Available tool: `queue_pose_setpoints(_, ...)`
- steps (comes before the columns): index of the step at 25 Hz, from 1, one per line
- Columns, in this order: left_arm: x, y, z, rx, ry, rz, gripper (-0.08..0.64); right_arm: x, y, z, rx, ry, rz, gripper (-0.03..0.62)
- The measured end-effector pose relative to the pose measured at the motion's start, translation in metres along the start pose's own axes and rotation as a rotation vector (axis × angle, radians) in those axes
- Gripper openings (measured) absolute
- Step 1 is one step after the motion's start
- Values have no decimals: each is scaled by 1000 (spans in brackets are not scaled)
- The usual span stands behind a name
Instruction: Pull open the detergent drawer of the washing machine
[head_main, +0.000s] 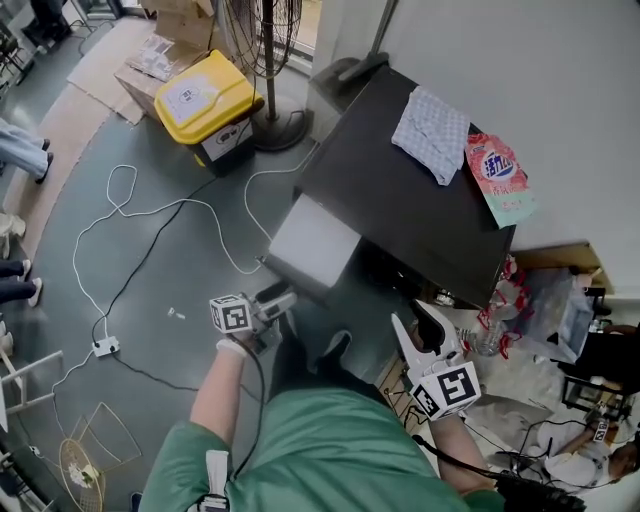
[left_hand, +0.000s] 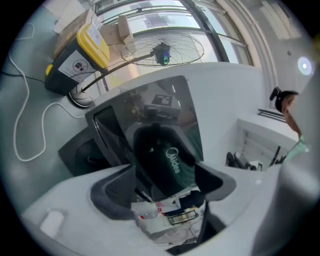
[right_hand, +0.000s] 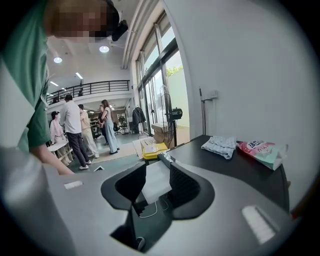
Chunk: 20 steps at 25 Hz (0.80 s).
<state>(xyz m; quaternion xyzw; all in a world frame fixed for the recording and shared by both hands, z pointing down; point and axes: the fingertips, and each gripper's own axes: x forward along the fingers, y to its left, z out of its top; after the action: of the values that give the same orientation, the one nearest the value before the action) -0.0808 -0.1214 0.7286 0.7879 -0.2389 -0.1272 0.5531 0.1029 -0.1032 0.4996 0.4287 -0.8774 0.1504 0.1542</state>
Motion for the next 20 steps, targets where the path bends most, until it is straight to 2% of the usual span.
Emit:
queue_pose_setpoints(4,-19,-3,7,86,18,122,372,1,-2,9,-9,-25,4,149)
queue_pose_setpoints(8,-38,-37,39,226,-19,216,371,1,-12,24,-14,-68,-5,149)
queue_pose_setpoints(15,-56,-142,108,551,-143,406,328,-4,-25,62,-33,-164,-35,149)
queue_pose_setpoints(17,-55,-173,120,658,-164,466,316,-6,-25,72,-63,-176,-48,147)
queue_pose_setpoints(20,-54,-216,137,790,-210,555,263,-8,-22,89,-124,-182,-85,147)
